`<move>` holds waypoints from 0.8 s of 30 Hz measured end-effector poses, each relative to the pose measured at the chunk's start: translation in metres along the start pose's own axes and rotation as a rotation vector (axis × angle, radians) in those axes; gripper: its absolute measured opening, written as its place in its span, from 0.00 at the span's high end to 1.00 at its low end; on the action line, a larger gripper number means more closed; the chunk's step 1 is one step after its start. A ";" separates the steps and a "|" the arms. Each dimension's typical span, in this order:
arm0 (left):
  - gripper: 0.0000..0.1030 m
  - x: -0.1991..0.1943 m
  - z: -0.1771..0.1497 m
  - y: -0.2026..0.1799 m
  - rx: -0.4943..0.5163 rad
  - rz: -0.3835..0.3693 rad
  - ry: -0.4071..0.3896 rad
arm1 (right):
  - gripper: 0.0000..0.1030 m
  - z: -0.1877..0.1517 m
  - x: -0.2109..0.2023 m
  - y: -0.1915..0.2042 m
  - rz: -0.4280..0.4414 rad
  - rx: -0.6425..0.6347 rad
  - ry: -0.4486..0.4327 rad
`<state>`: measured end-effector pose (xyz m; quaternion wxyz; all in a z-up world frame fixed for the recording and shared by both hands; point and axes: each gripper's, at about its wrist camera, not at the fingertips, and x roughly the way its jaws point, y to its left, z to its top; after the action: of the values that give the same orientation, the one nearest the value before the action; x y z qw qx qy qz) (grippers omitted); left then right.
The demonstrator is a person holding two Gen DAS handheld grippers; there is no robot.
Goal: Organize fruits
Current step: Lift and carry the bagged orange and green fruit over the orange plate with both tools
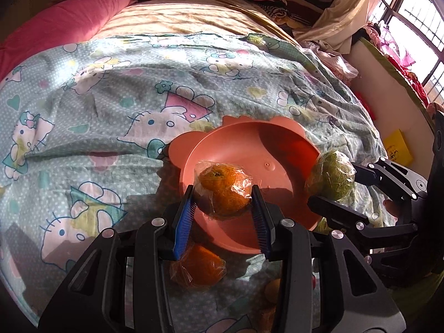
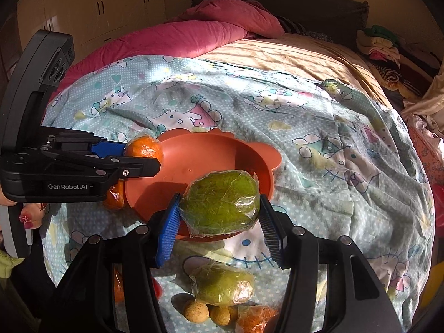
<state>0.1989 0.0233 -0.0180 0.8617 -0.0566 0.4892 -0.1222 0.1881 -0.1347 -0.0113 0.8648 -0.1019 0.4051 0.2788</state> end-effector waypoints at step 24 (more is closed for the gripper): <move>0.69 0.027 0.011 0.001 -0.014 -0.018 0.047 | 0.47 0.005 0.026 0.010 0.006 -0.063 0.089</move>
<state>0.2215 0.0165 -0.0351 0.8485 -0.0643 0.5095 -0.1280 0.1992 -0.1143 -0.0269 0.8415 -0.1400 0.4344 0.2890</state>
